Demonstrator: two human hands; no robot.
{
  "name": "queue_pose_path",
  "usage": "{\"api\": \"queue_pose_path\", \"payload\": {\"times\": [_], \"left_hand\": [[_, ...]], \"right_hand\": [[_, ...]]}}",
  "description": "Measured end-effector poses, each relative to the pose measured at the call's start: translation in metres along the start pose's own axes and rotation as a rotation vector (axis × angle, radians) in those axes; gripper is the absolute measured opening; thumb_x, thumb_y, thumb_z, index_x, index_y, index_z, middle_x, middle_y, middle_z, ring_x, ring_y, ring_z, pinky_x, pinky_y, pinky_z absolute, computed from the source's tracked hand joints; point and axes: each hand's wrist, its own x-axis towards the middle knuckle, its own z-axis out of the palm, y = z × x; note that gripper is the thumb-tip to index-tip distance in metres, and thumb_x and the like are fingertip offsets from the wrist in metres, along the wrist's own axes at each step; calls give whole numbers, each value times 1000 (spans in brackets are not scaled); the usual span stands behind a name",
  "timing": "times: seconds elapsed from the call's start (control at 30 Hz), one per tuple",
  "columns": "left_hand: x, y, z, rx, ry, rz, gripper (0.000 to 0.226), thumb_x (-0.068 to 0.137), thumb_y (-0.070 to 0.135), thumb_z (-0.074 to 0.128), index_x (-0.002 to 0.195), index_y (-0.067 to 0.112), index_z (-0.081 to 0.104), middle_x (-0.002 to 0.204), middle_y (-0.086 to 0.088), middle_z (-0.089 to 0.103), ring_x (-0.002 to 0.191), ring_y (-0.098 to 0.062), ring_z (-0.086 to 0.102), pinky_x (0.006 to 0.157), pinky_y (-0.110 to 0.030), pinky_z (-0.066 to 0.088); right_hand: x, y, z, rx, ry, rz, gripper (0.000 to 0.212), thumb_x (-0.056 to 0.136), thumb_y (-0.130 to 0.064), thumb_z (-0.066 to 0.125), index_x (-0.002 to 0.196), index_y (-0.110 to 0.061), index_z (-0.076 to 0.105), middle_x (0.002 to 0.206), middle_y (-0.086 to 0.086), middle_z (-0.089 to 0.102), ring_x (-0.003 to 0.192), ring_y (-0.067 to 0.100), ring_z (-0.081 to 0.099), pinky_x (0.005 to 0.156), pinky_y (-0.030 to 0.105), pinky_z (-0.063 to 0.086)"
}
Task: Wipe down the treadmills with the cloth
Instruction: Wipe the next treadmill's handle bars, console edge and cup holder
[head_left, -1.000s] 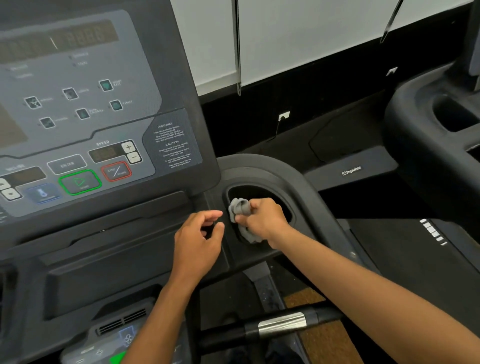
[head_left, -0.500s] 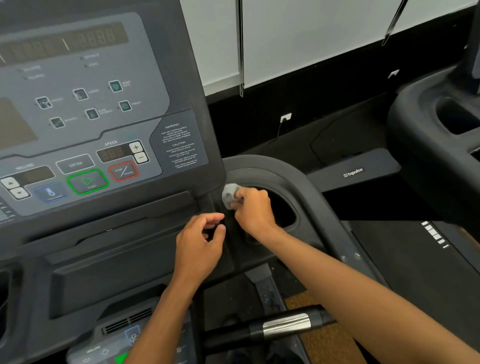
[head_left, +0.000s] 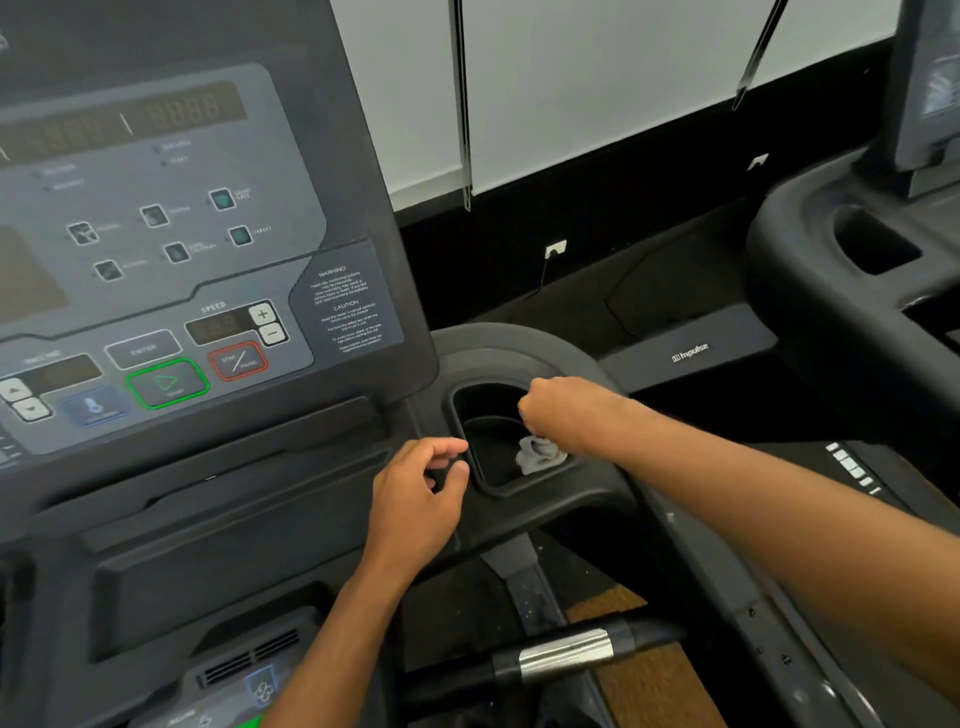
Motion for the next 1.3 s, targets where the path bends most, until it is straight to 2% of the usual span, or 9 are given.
{"api": "queue_pose_path", "payload": {"times": [0.1,0.23,0.4,0.57,0.83,1.03,1.13,1.23,1.3], "left_hand": [[-3,-2,-1,3,5,-2,21,94,17,73,108,33,75,106,18,71,99,5,66,80,-18,53],[-3,-2,0,-8,13,-20,25,93,18,73,111,36,72,106,17,72,98,5,67,80,-16,52],[0,6,8,-36,1,-18,26,94,19,72,116,33,72,107,18,72,100,4,67,83,-18,54],[-1,12,20,-23,-12,-23,27,94,19,72,117,33,71,108,18,71,101,4,66,84,-18,54],[2,25,40,-22,-47,-18,25,94,20,72,111,39,70,108,19,71,101,7,65,83,-19,54],[-3,41,61,-17,-86,5,24,94,20,71,107,41,71,107,18,71,100,6,65,84,-19,54],[-8,51,71,-59,-78,-39,24,94,26,73,115,37,71,108,18,72,99,7,66,87,-21,57],[-17,70,75,-342,-103,-280,39,92,47,74,125,28,69,108,11,77,98,2,72,90,-27,60],[-21,85,79,-641,-232,-418,48,93,62,63,123,25,70,110,3,81,103,-10,76,94,-35,59]], "right_hand": [[17,-3,-7,-21,210,-19,25,89,4,59,110,-7,67,112,13,65,100,35,66,74,41,50],[42,3,3,228,577,58,24,77,8,66,95,-7,68,94,12,66,85,35,64,59,36,35],[61,7,19,384,872,229,26,80,4,70,101,-11,73,99,6,72,83,28,63,56,33,45],[72,-4,27,303,689,84,40,81,7,66,117,-9,75,114,11,72,101,34,60,75,47,51],[22,19,59,128,635,349,19,64,6,85,74,-7,75,73,7,60,73,30,57,56,39,45],[-35,8,62,104,391,430,15,88,-8,71,103,-10,73,109,10,64,104,30,59,82,38,50],[-65,13,55,418,254,489,19,86,-8,66,101,-18,70,106,8,64,106,32,63,76,36,49],[-87,21,59,974,401,551,3,81,-12,66,82,-14,67,79,7,69,83,28,67,67,30,53],[-99,14,63,1076,524,465,5,84,-16,72,82,-14,68,79,4,69,76,19,64,65,26,50]]}}
